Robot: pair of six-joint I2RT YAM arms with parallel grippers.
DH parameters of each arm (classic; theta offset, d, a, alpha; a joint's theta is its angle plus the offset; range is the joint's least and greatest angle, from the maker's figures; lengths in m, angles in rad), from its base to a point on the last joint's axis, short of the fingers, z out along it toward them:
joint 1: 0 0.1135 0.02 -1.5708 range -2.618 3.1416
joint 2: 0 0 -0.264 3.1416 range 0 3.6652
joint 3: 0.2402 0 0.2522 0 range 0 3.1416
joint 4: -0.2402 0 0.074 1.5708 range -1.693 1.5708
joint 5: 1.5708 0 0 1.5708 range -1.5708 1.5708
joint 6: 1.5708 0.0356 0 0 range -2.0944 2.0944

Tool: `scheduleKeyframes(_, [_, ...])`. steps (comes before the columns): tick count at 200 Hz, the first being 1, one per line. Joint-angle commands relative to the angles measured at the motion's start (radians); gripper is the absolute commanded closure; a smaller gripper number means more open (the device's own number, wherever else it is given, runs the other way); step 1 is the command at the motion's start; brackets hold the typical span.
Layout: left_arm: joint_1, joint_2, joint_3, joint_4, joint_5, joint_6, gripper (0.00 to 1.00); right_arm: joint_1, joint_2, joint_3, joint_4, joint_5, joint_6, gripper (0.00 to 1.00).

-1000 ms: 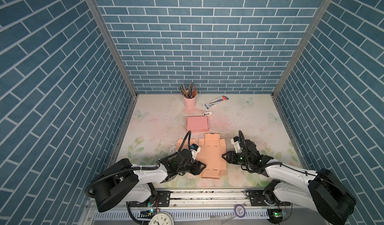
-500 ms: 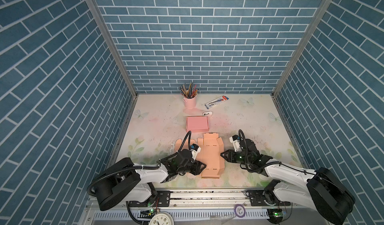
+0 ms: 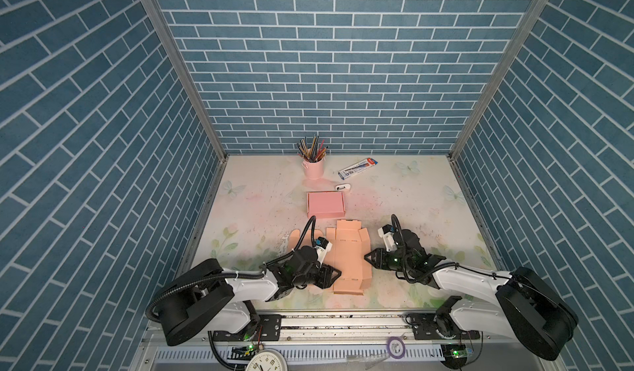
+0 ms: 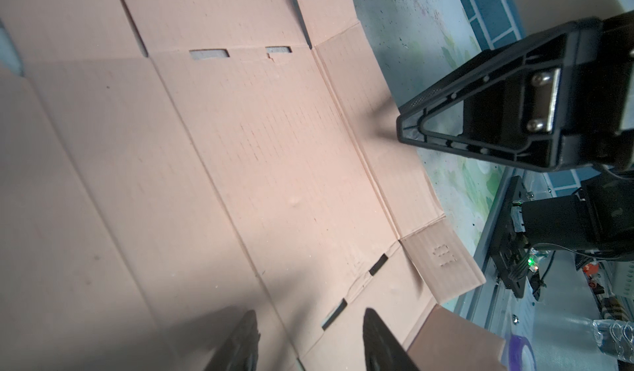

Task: Fold the paper box

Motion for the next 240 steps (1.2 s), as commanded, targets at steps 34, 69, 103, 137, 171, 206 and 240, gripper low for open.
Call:
scheduleKeyframes(34, [-0.006,0.021,-0.023,0.023,0.003,-0.010,0.49,-0.015,-0.009,-0.027,0.056,0.002,0.059,0.63])
scheduleKeyframes(69, [-0.015,0.025,-0.024,0.037,0.006,-0.018,0.49,-0.023,0.003,-0.042,0.112,-0.019,0.086,0.65])
scheduleKeyframes(103, [-0.021,0.036,-0.031,0.052,0.005,-0.025,0.49,-0.026,0.027,-0.033,0.146,-0.040,0.096,0.66])
scheduleKeyframes(137, [-0.027,0.048,-0.045,0.081,0.003,-0.037,0.49,-0.028,0.052,-0.011,0.152,-0.051,0.092,0.69])
scheduleKeyframes(171, [-0.030,0.060,-0.045,0.090,0.003,-0.035,0.49,-0.028,0.074,-0.001,0.161,-0.060,0.092,0.71])
scheduleKeyframes(206, [-0.030,0.061,-0.047,0.091,0.005,-0.035,0.49,-0.028,0.078,0.006,0.157,-0.055,0.087,0.73])
scheduleKeyframes(240, [-0.031,0.044,-0.048,0.079,0.002,-0.033,0.49,-0.028,0.077,0.023,0.119,-0.045,0.064,0.84])
